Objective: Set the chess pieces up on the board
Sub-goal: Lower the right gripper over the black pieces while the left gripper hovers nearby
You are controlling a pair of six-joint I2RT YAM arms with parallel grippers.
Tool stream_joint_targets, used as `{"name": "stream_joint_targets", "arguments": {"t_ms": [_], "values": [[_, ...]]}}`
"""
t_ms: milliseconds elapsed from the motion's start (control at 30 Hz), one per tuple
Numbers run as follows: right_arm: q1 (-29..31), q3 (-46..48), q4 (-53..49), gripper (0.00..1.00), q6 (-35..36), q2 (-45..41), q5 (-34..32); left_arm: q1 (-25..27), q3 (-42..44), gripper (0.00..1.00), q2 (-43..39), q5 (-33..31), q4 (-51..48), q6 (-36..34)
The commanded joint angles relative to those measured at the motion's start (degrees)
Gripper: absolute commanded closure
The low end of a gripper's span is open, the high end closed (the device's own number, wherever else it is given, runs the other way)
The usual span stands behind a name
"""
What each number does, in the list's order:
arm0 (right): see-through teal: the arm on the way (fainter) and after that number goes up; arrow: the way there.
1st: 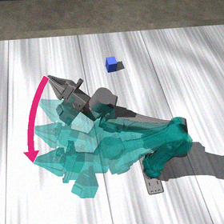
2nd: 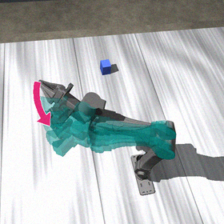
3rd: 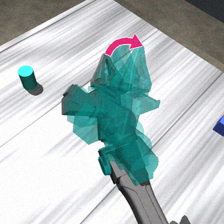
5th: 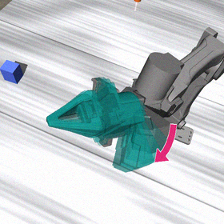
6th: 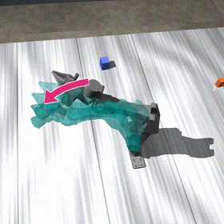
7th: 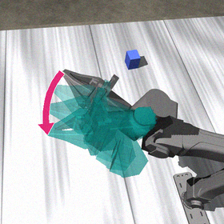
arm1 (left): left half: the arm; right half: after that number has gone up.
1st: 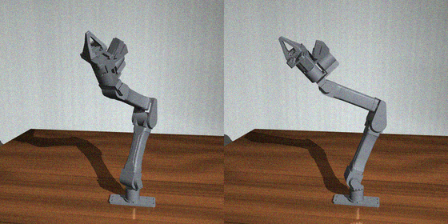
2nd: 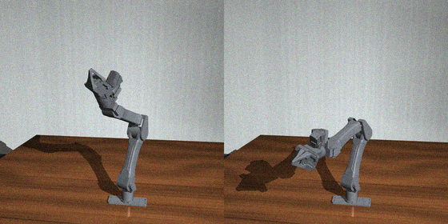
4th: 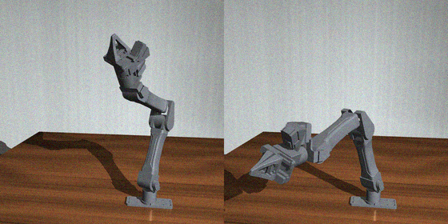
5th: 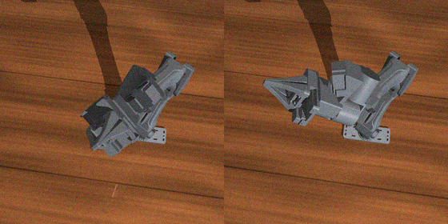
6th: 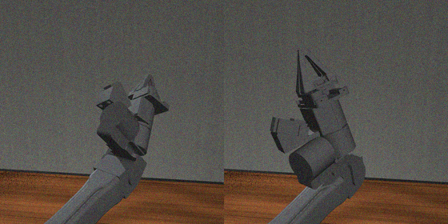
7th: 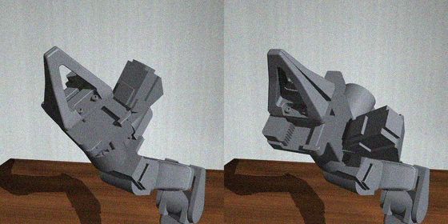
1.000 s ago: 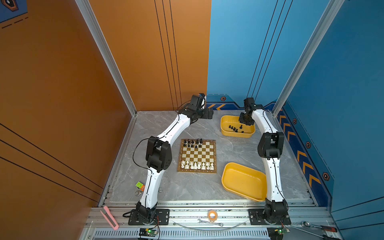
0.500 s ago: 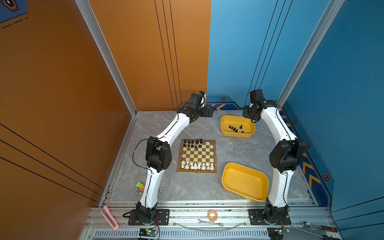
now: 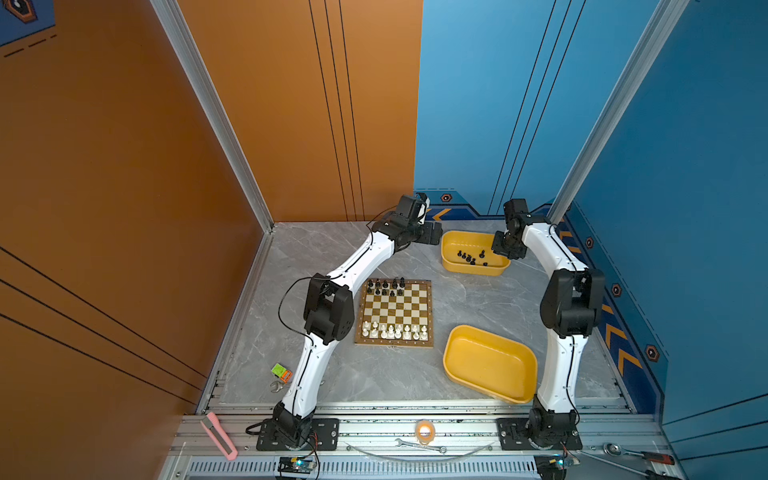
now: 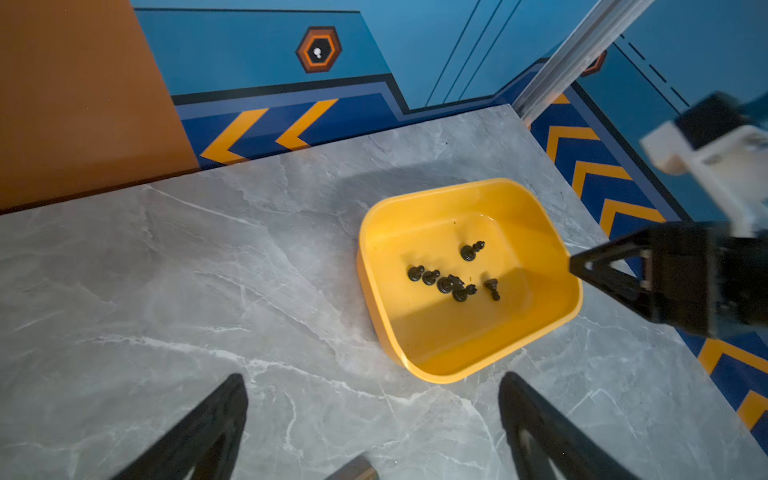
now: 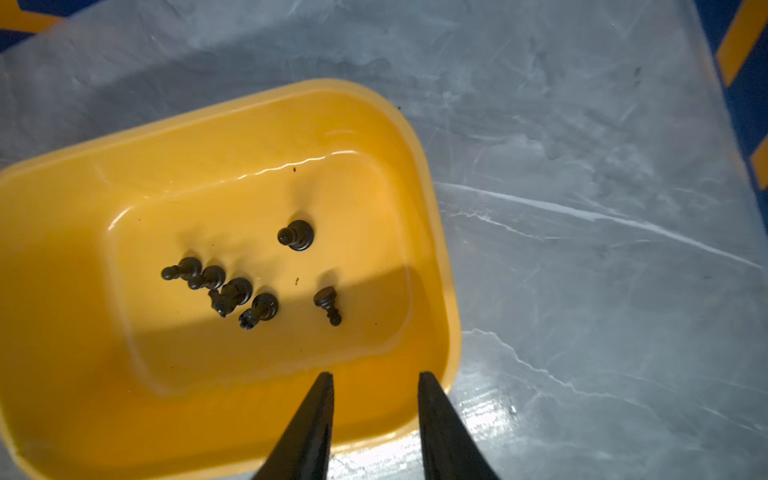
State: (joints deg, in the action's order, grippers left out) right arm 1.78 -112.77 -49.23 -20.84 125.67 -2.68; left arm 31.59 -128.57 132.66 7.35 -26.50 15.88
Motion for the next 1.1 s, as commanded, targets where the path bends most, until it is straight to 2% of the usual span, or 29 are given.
{"name": "stream_joint_targets", "arguments": {"t_ms": [0, 367, 1067], "values": [[0.50, -4.15, 0.61, 0.63, 1.10, 1.29, 1.85, 0.49, -2.21, 0.05, 0.11, -0.59, -2.09, -1.19], [-0.59, -6.37, 0.00, 0.63, 1.25, 3.84, 4.44, 1.68, -3.82, 0.05, 1.99, -1.59, -4.08, -1.55], [2.43, -2.81, 0.29, 0.64, 1.58, 5.85, 8.79, 1.64, -3.97, 0.05, 2.91, -1.55, -4.26, -1.07]]}}
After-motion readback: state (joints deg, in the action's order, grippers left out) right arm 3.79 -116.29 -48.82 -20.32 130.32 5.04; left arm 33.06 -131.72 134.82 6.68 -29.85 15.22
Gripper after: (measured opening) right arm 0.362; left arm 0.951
